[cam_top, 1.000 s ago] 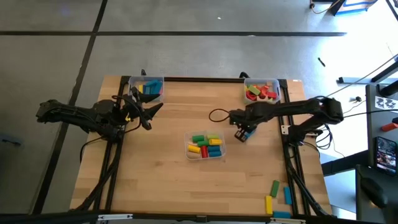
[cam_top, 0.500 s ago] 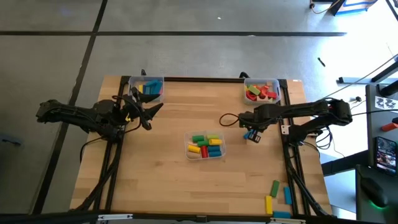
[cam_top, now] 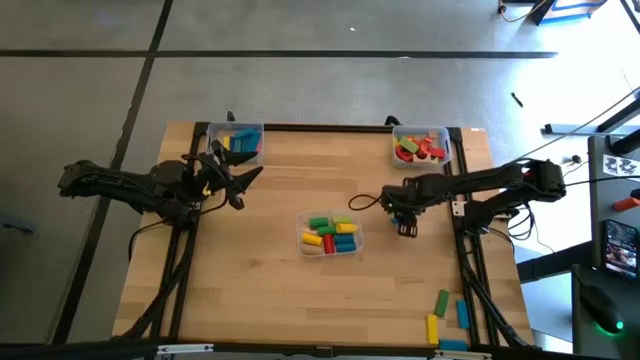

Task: Sort blocks by size
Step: Put the blue rectangular block into the top left transparent bin

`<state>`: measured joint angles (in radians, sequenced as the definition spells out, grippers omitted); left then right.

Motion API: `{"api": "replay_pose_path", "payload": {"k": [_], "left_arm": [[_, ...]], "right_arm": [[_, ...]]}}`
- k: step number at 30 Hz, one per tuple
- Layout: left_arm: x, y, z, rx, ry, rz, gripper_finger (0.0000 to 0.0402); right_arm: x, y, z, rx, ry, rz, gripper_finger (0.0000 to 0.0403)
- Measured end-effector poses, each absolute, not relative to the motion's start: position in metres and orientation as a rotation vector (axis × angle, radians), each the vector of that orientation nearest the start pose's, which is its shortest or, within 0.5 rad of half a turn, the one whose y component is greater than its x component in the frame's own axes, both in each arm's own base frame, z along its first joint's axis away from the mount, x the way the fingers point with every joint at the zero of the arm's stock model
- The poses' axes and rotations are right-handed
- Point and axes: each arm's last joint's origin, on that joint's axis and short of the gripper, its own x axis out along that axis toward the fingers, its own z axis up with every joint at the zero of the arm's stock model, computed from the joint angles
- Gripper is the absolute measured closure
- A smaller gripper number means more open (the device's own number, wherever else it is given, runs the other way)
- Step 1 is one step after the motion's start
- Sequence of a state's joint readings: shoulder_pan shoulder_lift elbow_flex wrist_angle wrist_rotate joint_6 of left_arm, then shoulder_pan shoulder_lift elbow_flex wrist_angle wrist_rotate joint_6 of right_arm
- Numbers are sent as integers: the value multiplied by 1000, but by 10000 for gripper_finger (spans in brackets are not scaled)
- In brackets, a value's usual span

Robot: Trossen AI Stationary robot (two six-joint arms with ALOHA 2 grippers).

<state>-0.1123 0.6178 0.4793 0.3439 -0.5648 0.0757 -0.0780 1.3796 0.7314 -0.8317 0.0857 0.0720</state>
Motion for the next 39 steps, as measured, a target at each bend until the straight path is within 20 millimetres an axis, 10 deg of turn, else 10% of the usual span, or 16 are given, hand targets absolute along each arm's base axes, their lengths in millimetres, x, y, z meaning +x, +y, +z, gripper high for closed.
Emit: {"api": "replay_pose_path", "payload": {"k": [39], "left_arm": [[147, -1, 301, 14, -179, 459, 192]], "right_arm": [[213, -17, 161, 107, 1419, -140, 212]]}}
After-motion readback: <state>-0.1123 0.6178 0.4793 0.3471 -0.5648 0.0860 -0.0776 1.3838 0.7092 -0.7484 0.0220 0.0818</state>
